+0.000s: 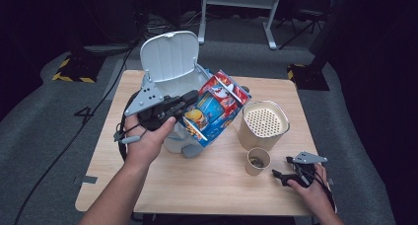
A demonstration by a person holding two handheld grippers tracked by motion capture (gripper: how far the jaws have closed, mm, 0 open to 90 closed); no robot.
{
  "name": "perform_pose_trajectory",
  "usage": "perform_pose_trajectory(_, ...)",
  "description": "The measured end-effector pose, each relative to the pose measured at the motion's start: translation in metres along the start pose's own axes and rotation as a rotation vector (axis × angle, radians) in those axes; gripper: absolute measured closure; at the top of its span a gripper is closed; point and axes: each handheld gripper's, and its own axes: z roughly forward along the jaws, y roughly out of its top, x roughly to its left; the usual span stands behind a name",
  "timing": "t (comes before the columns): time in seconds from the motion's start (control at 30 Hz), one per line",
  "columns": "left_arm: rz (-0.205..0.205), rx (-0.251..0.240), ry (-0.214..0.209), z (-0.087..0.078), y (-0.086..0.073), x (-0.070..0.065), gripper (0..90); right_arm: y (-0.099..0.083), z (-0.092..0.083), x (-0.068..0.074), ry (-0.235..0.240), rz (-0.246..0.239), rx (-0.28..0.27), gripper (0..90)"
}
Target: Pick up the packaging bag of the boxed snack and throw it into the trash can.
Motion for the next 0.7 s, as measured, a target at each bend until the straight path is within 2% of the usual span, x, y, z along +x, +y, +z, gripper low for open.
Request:
perform_pose_trajectory(0.1, -0.004, -0.032, 0.030, -0.001, 0.008, 0.006, 89.1, 0.000, 0.000, 0.000, 0.000, 0.000, 0.000, 15.6)
perform_pose_trajectory(0.27, -0.011, -0.057, 0.054, -0.003, 0.015, 0.015, 89.1, 0.000, 0.000, 0.000, 0.000, 0.000, 0.000, 15.6)
perform_pose_trajectory(0.53, -0.008, -0.071, 0.082, -0.007, 0.029, 0.026, 89.0, 0.000, 0.000, 0.000, 0.000, 0.000, 0.000, 15.6)
perform_pose_trajectory(0.6, 0.003, -0.067, 0.093, -0.007, 0.033, 0.030, 89.0, 0.000, 0.000, 0.000, 0.000, 0.000, 0.000, 15.6)
perform_pose_trajectory(0.7, -0.002, -0.072, 0.110, -0.005, 0.041, 0.039, 89.0, 0.000, 0.000, 0.000, -0.001, 0.000, 0.000, 15.6)
